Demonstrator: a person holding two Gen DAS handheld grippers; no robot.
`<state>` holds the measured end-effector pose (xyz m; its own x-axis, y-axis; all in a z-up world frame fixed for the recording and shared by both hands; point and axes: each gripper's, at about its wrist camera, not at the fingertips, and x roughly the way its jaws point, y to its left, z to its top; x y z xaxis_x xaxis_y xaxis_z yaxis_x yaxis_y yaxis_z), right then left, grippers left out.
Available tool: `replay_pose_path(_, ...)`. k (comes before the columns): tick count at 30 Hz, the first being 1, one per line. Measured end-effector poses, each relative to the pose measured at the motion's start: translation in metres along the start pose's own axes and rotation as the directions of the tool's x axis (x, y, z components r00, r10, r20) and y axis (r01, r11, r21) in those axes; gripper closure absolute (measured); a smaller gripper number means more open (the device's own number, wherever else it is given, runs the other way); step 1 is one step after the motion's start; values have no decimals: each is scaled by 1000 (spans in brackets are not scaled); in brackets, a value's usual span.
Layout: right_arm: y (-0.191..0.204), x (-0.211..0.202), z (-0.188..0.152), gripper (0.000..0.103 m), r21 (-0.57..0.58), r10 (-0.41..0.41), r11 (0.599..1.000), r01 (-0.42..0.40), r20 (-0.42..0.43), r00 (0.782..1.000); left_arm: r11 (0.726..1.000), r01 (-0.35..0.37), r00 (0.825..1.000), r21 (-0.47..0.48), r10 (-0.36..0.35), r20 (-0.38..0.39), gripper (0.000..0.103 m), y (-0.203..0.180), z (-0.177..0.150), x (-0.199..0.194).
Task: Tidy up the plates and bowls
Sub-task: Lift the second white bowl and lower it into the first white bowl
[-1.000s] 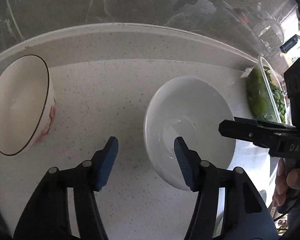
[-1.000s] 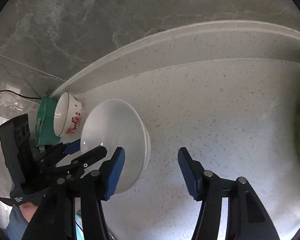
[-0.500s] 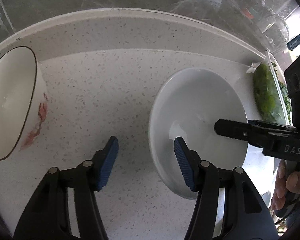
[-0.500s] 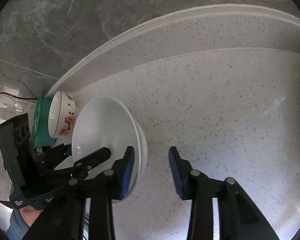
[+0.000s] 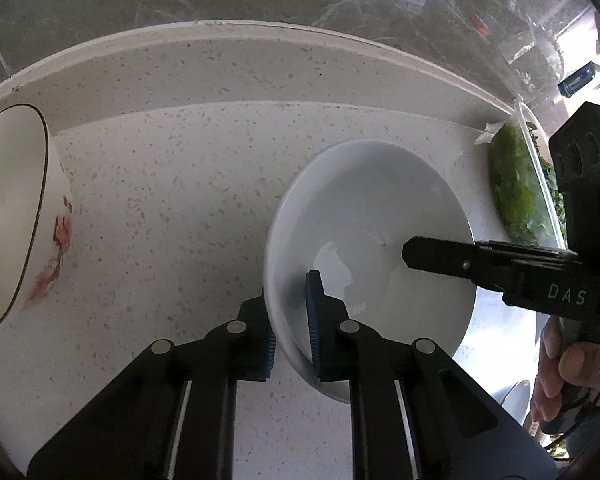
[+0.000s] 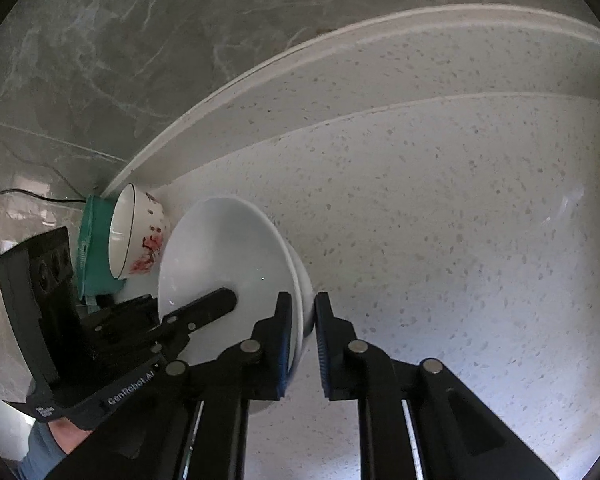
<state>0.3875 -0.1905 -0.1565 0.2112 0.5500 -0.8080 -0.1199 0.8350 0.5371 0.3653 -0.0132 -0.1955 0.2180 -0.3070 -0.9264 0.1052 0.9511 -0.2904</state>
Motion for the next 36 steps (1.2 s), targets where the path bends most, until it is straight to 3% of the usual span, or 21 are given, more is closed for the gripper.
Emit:
replay_pose_path(15,2,-16,-1,89,2,-14,1000,14,26,1000,1000,12,1000,-23,-12,-8,92,-7,3,-10)
replay_pose_path(23,5,-38,-8,89,2,0,1000,-1,57,998,1000,10,1000,-9,-10,8,92,-26,-5,-36)
replay_pose_path(36,12,-105,-67,89,-10,27,1000,-26,123,992,998,32,997,45,-35,67,92,-79,-54,-96)
